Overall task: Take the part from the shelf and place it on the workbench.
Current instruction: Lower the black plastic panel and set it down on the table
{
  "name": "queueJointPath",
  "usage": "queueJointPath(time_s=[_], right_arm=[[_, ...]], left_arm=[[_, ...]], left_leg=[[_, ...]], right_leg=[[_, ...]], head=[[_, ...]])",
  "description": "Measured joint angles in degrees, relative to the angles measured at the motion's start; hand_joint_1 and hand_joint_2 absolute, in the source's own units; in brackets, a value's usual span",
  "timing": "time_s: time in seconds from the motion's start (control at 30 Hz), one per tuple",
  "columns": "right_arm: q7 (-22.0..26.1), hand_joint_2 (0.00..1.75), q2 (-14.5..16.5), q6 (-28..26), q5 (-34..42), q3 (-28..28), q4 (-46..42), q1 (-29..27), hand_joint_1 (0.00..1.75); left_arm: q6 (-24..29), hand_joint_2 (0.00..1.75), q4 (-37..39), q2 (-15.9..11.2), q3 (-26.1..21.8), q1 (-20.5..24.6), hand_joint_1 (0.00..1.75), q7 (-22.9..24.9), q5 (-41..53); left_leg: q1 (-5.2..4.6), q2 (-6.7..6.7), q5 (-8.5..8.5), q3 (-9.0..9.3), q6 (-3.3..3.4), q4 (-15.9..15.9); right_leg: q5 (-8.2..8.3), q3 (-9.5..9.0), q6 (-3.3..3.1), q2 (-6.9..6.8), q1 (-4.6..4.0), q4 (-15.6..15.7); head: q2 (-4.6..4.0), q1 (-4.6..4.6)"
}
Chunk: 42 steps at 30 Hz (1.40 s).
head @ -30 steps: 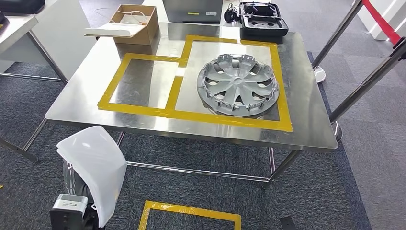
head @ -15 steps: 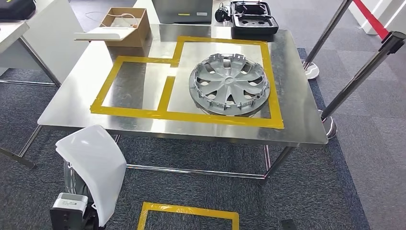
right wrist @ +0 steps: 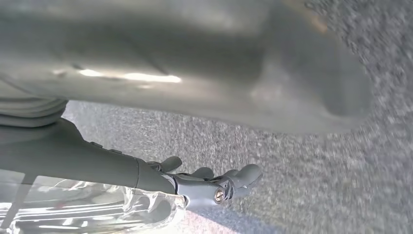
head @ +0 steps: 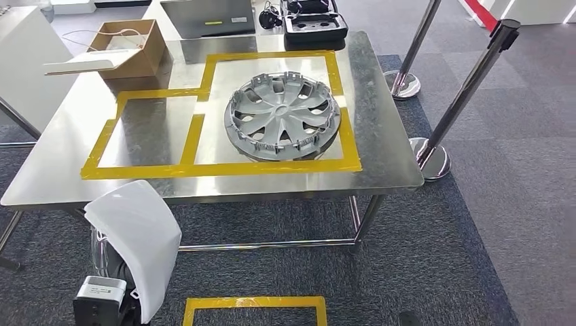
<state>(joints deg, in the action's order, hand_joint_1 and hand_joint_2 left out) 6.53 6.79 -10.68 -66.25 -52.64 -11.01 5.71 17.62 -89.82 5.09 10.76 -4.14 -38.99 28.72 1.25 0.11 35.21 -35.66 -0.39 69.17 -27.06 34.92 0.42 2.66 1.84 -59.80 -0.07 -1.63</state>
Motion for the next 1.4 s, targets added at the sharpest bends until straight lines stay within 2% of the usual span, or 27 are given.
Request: queueJointPath(time_s=[0.07,0.1,0.13,0.23,0.33,0.43,0.77,0.97,1.07,1.2,1.3,1.4], right_arm=[[0.8,0.0,0.2,-0.6,0.1,0.0,0.0,0.0,0.0],[0.9,0.0,0.2,-0.8,0.1,-0.1,0.0,0.0,0.0],[1.0,0.0,0.3,-0.9,0.1,-0.1,0.0,0.0,0.0],[1.0,0.0,0.4,-1.0,0.1,-0.1,0.0,0.0,0.0],[0.9,0.0,0.4,-1.0,0.1,-0.1,0.0,0.0,0.0],[0.7,0.0,0.4,-1.0,0.1,-0.1,0.0,-0.2,0.0],[0.6,0.0,0.4,-1.0,0.1,-0.2,0.0,-0.8,0.0],[0.0,0.0,0.6,-0.7,-1.9,0.0,0.0,-0.7,0.0],[-0.7,0.0,0.7,-0.2,-3.1,0.4,0.0,-0.2,0.0],[-1.6,0.0,1.1,0.4,-3.9,1.3,0.0,1.5,0.0],[-1.7,0.0,1.4,0.4,-4.0,2.0,0.0,2.9,0.0],[-1.8,0.0,1.8,0.4,-3.9,2.7,0.0,4.3,0.0]], left_arm=[[0.0,1.75,0.0,0.0,0.0,0.0,1.75,0.0,0.0],[0.0,1.75,0.0,0.0,0.0,0.1,1.75,0.0,0.0],[0.1,1.75,0.0,0.0,0.0,0.1,1.75,0.0,0.0],[0.1,1.75,0.0,0.0,0.1,0.0,1.75,0.0,0.0],[0.0,1.75,0.1,0.0,0.1,0.0,1.75,0.0,0.0],[-0.2,1.75,0.5,0.0,0.1,0.2,1.75,0.0,0.0],[-0.7,1.75,3.0,0.0,0.1,0.8,1.75,0.0,-0.5],[1.3,1.75,9.8,-0.9,-0.7,3.5,1.75,3.3,4.8],[3.5,1.75,15.9,-2.3,-1.8,8.2,1.75,7.4,10.7],[7.6,1.75,28.0,-5.8,-3.5,17.9,1.75,12.9,21.0],[7.5,1.75,40.0,-8.8,-4.0,28.7,1.75,15.8,26.5],[4.8,1.75,51.5,-11.6,-3.8,41.2,1.75,19.4,31.6]], left_leg=[[-0.45,-0.62,-3.35,3.54,0.85,-7.6],[-0.67,-0.86,-4.17,4.62,0.97,-10.0],[-0.8,-1.03,-4.39,5.01,0.7,-11.2],[-0.92,-1.05,-4.74,4.88,-0.03,-11.4],[-0.99,-1.07,-4.93,4.8,0.37,-11.4],[-1.03,-1.06,-4.97,4.71,0.6,-11.4],[-1.15,-1.04,-4.89,4.68,0.76,-11.4],[-1.1,-1.04,-4.93,4.63,0.81,-11.4],[-1.09,-1.1,-5.12,4.56,0.91,-11.4],[-1.08,-1.03,-5.42,4.33,0.91,-11.4],[-1.06,-1.15,-5.8,3.91,0.9,-11.3],[-1.04,-1.09,-6.1,3.46,0.85,-11.3]], right_leg=[[0.12,-0.03,0.16,0.55,-0.13,0.0],[0.16,0.04,0.37,0.76,-0.19,0.0],[0.08,0.11,0.4,0.85,-0.22,-0.1],[0.09,0.05,0.34,0.74,-0.17,0.2],[0.64,-0.28,1.01,0.69,-0.11,0.9],[0.89,-0.36,1.37,0.7,-0.06,1.3],[0.94,-0.31,1.49,0.7,-0.02,1.3],[0.95,-0.31,1.49,0.69,-0.07,1.3],[1.06,-0.25,1.55,0.63,-0.08,1.3],[1.37,0.02,1.49,0.64,-0.09,1.3],[1.72,0.38,1.5,0.55,-0.1,1.3],[2.1,0.83,1.45,0.58,-0.08,1.3]], head=[[0.0,0.03],[0.0,0.02],[0.0,0.06],[0.0,0.09],[0.0,0.11],[0.0,0.1],[0.0,0.07],[0.0,0.07],[0.0,0.09],[0.0,0.07],[0.0,0.11],[0.0,0.09]])
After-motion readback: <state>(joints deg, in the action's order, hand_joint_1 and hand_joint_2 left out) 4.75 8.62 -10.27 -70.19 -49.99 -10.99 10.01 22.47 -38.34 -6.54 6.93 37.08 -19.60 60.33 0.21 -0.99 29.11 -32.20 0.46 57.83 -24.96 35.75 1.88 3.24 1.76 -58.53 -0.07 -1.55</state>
